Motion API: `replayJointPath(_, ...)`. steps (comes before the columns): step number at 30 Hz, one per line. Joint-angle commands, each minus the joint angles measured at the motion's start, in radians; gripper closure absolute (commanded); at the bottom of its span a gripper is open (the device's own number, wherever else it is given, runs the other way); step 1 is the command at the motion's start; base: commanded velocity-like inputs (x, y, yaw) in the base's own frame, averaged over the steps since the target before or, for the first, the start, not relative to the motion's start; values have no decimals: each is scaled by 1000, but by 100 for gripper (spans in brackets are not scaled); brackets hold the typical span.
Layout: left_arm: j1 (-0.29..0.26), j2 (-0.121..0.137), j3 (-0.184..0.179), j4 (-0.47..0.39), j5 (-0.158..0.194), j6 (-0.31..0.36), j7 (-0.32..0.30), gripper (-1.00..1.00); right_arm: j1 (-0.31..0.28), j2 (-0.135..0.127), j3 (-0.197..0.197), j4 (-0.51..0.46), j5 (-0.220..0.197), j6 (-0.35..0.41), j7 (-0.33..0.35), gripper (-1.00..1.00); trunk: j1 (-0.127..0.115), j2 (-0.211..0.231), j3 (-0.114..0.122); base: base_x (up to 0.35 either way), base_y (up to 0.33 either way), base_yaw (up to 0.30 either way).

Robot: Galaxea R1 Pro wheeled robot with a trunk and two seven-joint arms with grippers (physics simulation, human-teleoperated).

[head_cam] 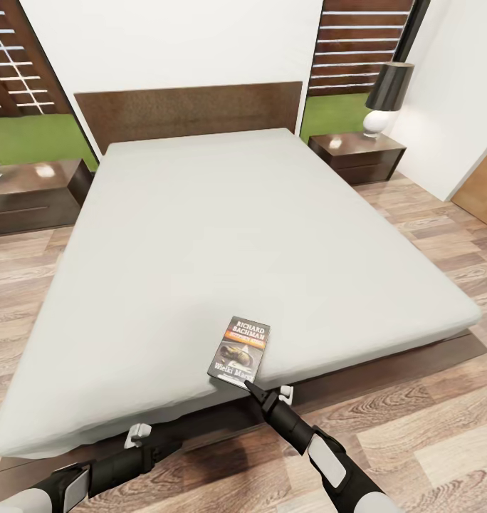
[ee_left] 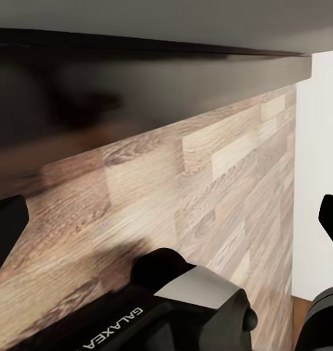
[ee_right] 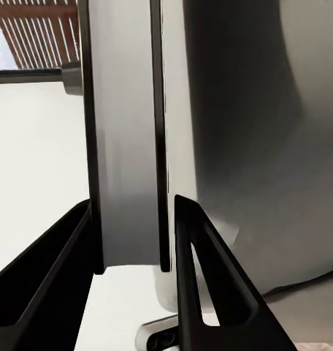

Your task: In the bedroom, move the book from the bed onto either nightstand, and place the two sandals side by side next to the bed.

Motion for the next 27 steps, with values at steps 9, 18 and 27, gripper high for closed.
replayJointPath(9, 0, 0, -4, 0, 5, 5, -4, -100, 0, 1, 3, -1, -10, 8, 1, 100, -35, 63, 28, 0, 0, 0)
replayJointPath(18, 0, 0, -4, 0, 5, 6, -4, -100, 0, 1, 3, -1, -10, 8, 1, 100, -69, 126, 56, 0, 0, 0)
replayJointPath(27, 0, -1, -4, 0, 5, 5, -3, -100, 0, 1, 5, -3, -10, 8, 1, 100, -104, 189, 84, 0, 0, 0)
